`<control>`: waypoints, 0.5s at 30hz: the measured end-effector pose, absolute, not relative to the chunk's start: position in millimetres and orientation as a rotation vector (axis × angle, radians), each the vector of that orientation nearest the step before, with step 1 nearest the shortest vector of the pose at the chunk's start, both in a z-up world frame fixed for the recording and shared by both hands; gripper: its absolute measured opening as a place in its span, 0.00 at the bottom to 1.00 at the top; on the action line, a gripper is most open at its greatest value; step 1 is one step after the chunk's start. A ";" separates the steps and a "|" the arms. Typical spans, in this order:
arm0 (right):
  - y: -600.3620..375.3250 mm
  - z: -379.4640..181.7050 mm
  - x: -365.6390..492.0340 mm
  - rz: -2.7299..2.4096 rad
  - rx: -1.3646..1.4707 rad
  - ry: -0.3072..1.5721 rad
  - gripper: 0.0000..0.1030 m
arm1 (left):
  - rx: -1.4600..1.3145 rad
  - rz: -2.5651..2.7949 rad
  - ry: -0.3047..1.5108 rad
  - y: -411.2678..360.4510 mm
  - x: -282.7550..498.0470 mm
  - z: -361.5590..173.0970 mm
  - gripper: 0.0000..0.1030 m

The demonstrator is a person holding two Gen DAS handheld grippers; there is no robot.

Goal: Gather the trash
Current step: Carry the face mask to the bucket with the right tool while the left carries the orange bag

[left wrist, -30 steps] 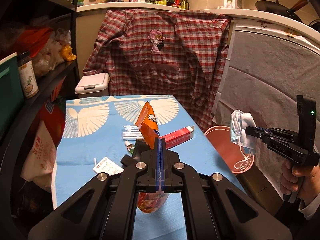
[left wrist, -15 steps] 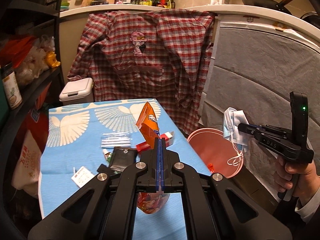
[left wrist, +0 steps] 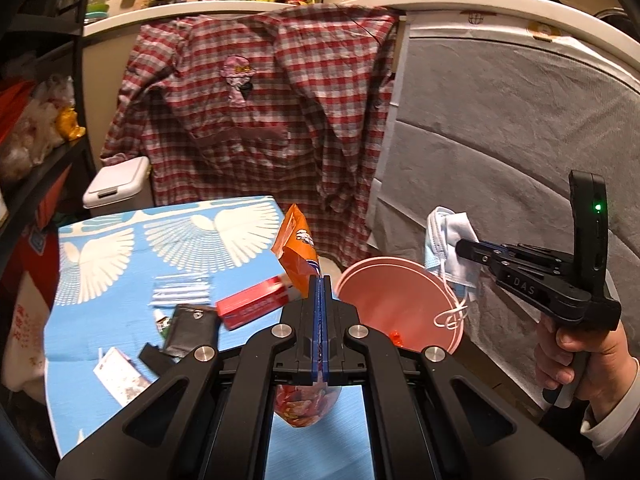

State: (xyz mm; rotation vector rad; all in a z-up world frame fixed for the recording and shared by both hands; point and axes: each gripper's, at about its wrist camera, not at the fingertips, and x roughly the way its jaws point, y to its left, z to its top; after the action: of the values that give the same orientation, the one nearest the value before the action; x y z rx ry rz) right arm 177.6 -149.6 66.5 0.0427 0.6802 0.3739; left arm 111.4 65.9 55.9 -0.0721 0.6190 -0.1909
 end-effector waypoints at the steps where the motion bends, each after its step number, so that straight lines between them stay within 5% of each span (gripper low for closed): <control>1: -150.3 65.9 178.6 0.371 0.042 0.681 0.04 | -0.072 -0.196 0.622 62.8 113.5 54.8 0.00; 15: -163.5 49.7 198.4 0.324 0.048 0.724 0.04 | -0.064 -0.261 0.673 15.8 147.8 38.6 0.00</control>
State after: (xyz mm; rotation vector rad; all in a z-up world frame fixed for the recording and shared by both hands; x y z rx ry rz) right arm 198.4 -163.5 49.7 0.0481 0.7235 0.3245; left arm 147.8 15.8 38.6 -0.0638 0.6729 -0.2611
